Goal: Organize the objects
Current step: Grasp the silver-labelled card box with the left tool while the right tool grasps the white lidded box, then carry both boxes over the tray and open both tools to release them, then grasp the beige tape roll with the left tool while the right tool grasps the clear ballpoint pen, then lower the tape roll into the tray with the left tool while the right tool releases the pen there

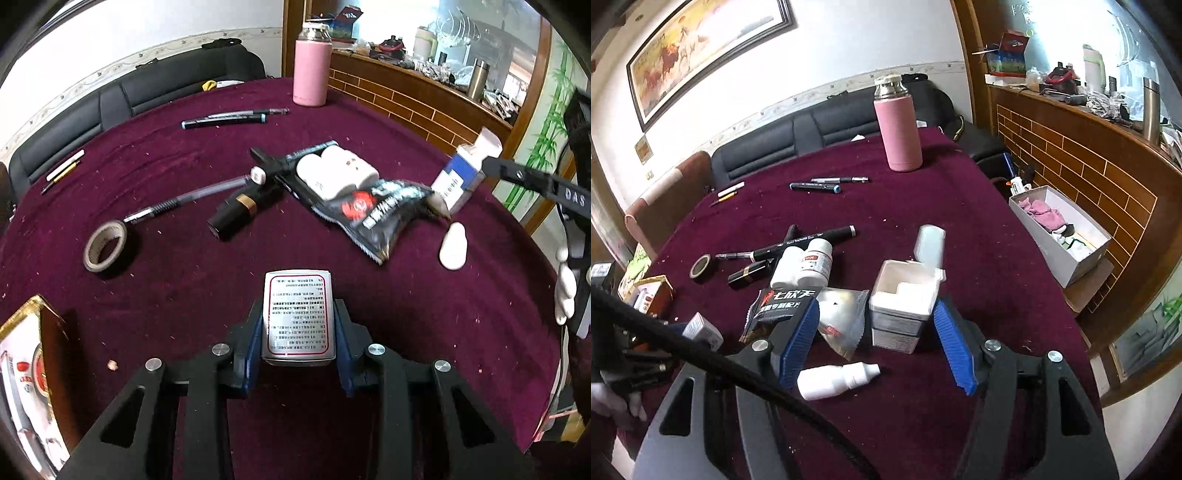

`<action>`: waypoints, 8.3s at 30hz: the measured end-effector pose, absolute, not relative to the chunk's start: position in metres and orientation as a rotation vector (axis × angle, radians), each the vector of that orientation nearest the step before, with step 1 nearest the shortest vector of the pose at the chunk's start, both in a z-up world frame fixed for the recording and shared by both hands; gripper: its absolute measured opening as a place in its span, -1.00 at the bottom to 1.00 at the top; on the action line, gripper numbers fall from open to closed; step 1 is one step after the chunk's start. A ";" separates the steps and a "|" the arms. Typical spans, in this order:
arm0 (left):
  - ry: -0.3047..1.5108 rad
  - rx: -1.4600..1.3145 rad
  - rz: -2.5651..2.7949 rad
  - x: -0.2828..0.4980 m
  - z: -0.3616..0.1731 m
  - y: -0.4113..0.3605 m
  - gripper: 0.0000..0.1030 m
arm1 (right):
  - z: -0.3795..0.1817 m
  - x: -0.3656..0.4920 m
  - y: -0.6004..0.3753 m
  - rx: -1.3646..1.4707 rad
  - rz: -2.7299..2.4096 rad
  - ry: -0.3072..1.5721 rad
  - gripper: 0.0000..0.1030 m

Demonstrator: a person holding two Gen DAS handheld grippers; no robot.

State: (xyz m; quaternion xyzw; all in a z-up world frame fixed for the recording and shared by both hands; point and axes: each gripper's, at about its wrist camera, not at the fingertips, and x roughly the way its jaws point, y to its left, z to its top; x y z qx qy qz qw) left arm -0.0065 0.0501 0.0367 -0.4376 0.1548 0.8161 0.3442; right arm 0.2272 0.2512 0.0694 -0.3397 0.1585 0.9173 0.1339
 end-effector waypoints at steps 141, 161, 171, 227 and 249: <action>0.016 -1.406 2.436 -0.144 0.007 -0.039 -0.87 | 0.063 0.162 0.167 -1.046 2.927 0.810 0.90; -0.199 -1.199 2.281 -0.002 0.050 -0.095 -0.87 | 0.040 -0.032 0.079 -1.570 2.806 -0.069 0.72; -0.374 -1.215 2.337 0.000 0.050 -0.121 -0.87 | 0.013 -0.045 0.105 -1.798 2.623 0.118 -0.72; -0.206 -1.404 2.784 -0.025 0.037 -0.329 -0.86 | 0.019 -0.049 -0.164 -2.131 2.808 1.054 -0.85; -0.521 -1.052 2.759 0.029 0.102 -0.341 -0.07 | 0.068 0.004 -0.124 -1.787 3.031 0.837 -0.53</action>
